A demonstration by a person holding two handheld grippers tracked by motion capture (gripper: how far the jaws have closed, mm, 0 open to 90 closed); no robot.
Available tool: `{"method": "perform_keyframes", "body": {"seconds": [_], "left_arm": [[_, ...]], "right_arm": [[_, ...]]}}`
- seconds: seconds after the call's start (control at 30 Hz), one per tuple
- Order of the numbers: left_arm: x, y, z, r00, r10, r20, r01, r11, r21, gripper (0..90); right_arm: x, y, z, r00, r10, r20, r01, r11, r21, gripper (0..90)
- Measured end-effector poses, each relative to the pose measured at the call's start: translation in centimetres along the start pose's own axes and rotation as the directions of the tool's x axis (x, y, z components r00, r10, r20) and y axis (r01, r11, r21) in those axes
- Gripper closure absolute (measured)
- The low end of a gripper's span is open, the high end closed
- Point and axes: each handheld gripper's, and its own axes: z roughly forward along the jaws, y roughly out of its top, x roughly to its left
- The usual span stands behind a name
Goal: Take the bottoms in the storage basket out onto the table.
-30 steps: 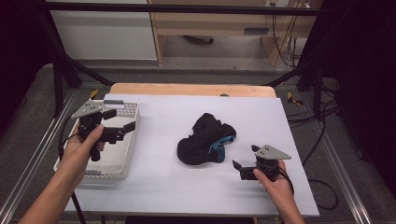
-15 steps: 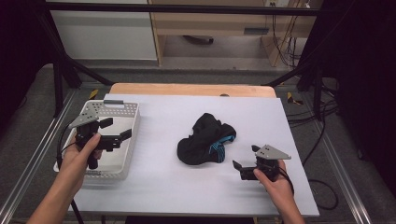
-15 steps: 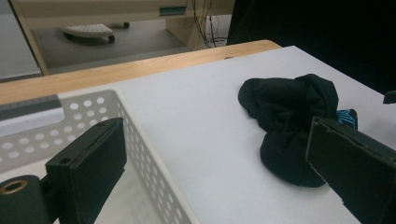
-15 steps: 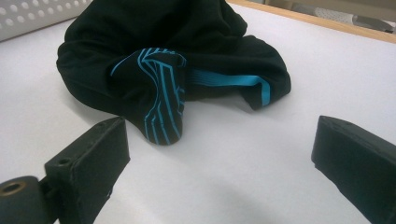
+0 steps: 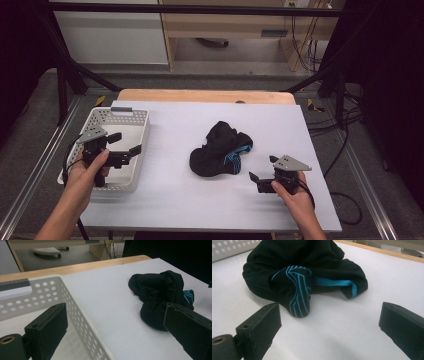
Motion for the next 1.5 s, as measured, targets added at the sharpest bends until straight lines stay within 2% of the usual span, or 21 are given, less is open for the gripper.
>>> {"method": "perform_keyframes", "body": {"seconds": [0.23, 0.4, 0.77, 0.93, 1.3, 1.5], "left_arm": [[-0.9, -0.5, 0.5, 0.9988, 0.048, -0.005, -0.048, 0.9983, 0.033, 5.4], [-1.2, -0.7, 0.5, 0.9982, 0.059, -0.005, -0.059, 0.9976, 0.036, 5.3], [-1.7, -2.1, 0.9, 0.998, 0.063, 0.003, -0.063, 0.9966, 0.053, 5.4], [-1.9, -2.5, 1.1, 0.9986, 0.05, 0.016, -0.051, 0.9972, 0.055, 5.4], [-1.6, -3.6, 0.9, 0.999, 0.044, -0.003, -0.044, 0.9978, 0.05, 5.5], [-1.7, -3.9, 0.6, 0.9984, 0.056, -0.012, -0.055, 0.9973, 0.049, 5.4]], "right_arm": [[0.0, 0.0, 0.0, 1.0, 0.0, 0.0, 0.0, 1.0, 0.001, 4.6], [0.0, 0.0, 0.0, 1.0, 0.0, 0.0, 0.0, 1.0, 0.002, 4.6], [0.0, 0.0, 0.0, 1.0, -0.001, -0.001, 0.001, 1.0, 0.002, 4.6], [0.0, 0.0, 0.0, 1.0, -0.001, -0.001, 0.001, 1.0, 0.001, 4.6], [0.0, 0.0, 0.0, 1.0, -0.001, -0.001, 0.001, 1.0, 0.001, 4.5], [0.1, 0.0, 0.0, 1.0, -0.001, -0.004, 0.001, 1.0, 0.003, 4.6]]}}
